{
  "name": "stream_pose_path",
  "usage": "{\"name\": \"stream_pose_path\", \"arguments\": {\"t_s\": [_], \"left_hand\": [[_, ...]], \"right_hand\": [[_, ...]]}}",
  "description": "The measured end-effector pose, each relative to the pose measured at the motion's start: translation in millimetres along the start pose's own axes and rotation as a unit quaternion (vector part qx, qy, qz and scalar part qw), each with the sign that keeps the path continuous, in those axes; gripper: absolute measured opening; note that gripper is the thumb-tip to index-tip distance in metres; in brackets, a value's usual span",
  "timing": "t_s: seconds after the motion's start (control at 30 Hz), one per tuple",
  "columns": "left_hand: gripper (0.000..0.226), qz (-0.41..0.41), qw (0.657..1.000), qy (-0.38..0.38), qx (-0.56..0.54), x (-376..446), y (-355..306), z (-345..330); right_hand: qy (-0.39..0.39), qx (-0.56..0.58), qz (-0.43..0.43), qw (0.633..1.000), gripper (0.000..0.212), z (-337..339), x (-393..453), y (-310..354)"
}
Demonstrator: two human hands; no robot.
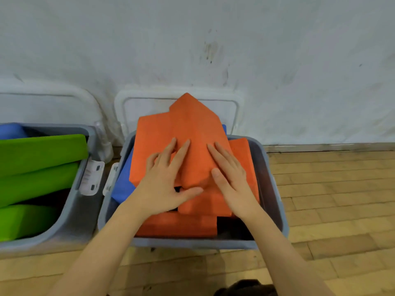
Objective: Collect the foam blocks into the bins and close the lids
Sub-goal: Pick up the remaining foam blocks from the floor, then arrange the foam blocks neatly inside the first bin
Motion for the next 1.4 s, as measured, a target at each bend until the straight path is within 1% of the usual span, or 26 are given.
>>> {"name": "stream_pose_path", "arguments": {"t_s": [0.03, 0.1, 0.17, 0.23, 0.3, 0.37, 0.4, 0.47, 0.57, 0.63, 0.73, 0.8, 0.87, 0.97, 1.03, 1.13, 1.2, 1.27, 1.3, 1.37, 1.4], "left_hand": [[0.106, 0.000, 1.000, -0.009, 0.016, -2.6, 3.6, -3.1], [0.111, 0.012, 0.999, -0.040, 0.032, -5.5, 9.1, -9.3], [0.106, 0.012, 0.998, -0.059, 0.035, -8.8, 13.5, -14.2], [0.098, -0.006, 0.998, -0.058, 0.036, -12.0, 16.1, -15.1], [0.086, -0.034, 0.997, -0.055, 0.052, -12.4, 16.8, -13.6], [0.079, -0.044, 0.996, -0.054, 0.053, -14.2, 16.1, -10.3], [0.079, -0.040, 0.997, -0.055, 0.036, -15.0, 16.1, -7.2], [0.080, -0.027, 0.997, -0.058, -0.032, -16.6, 20.9, -2.3], [0.075, -0.015, 0.987, -0.062, -0.145, -22.8, 31.2, 4.5], [0.074, -0.007, 0.975, -0.078, -0.207, -29.7, 35.2, 11.5], [0.079, 0.000, 0.963, -0.102, -0.250, -38.8, 40.3, 30.1], [0.085, 0.020, 0.961, -0.129, -0.243, -45.6, 44.4, 46.2], [0.088, 0.027, 0.966, -0.162, -0.201, -57.3, 48.4, 60.9], [0.081, 0.045, 0.966, -0.196, -0.165, -87.7, 58.9, 70.9], [0.075, 0.077, 0.959, -0.218, -0.162, -112.1, 70.7, 73.2], [0.073, 0.154, 0.943, -0.261, -0.136, -144.1, 92.0, 77.9], [0.067, 0.170, 0.939, -0.279, -0.106, -158.5, 101.1, 75.4], [0.056, 0.150, 0.945, -0.283, -0.074, -167.9, 103.7, 64.9], [0.053, 0.151, 0.946, -0.277, -0.075, -170.7, 103.8, 59.6], [0.053, 0.165, 0.945, -0.263, -0.098, -174.6, 104.9, 52.2], [0.059, 0.173, 0.946, -0.251, -0.110, -175.2, 107.4, 50.9]], "right_hand": [[0.001, -0.002, 0.006, 1.000, 0.052, -0.8, -1.4, 0.3], [0.010, 0.030, 0.002, 0.999, 0.054, -2.4, -1.9, 3.1], [0.023, 0.037, -0.002, 0.999, 0.059, -5.1, -4.9, 3.2], [0.024, -0.013, -0.012, 1.000, 0.059, -8.5, -8.2, 3.1], [0.028, -0.066, -0.044, 0.996, 0.056, -9.6, -10.9, 1.7], [0.044, -0.100, -0.074, 0.991, 0.059, -8.1, -14.0, 0.3], [0.051, -0.107, -0.080, 0.990, 0.061, -7.3, -15.4, 0.6], [0.047, -0.094, -0.075, 0.992, 0.065, -8.7, -16.5, 2.1], [-0.010, -0.069, -0.032, 0.997, 0.060, -18.2, -14.3, 12.2], [-0.056, -0.075, 0.020, 0.995, 0.056, -23.8, -12.5, 23.2], [-0.089, -0.084, 0.108, 0.987, 0.052, -32.3, -6.9, 43.7], [-0.100, -0.096, 0.149, 0.979, 0.052, -42.2, -2.5, 56.3], [-0.098, -0.086, 0.166, 0.977, 0.051, -55.2, 1.6, 67.2], [-0.073, -0.060, 0.184, 0.978, 0.053, -78.6, 2.2, 81.1], [-0.049, -0.081, 0.213, 0.972, 0.052, -97.6, 3.1, 90.0], [-0.011, -0.145, 0.246, 0.958, 0.049, -130.0, 7.6, 103.8], [0.000, -0.169, 0.255, 0.952, 0.048, -149.5, 4.5, 103.3], [0.003, -0.147, 0.247, 0.958, 0.047, -161.2, -4.9, 94.3], [0.000, -0.130, 0.246, 0.960, 0.047, -164.7, -9.1, 89.3], [-0.007, -0.125, 0.260, 0.958, 0.044, -170.1, -14.3, 82.8], [-0.010, -0.128, 0.268, 0.955, 0.043, -171.7, -14.7, 81.7]]}}
Point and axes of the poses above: each hand's wrist, its own x-axis towards the middle knuckle, its own z-axis out of the back of the hand, y = z × x, the point moved 1 cm from there along x, towards the middle knuckle, and after that the axes turned 6 degrees about z, right-handed, at the moved point
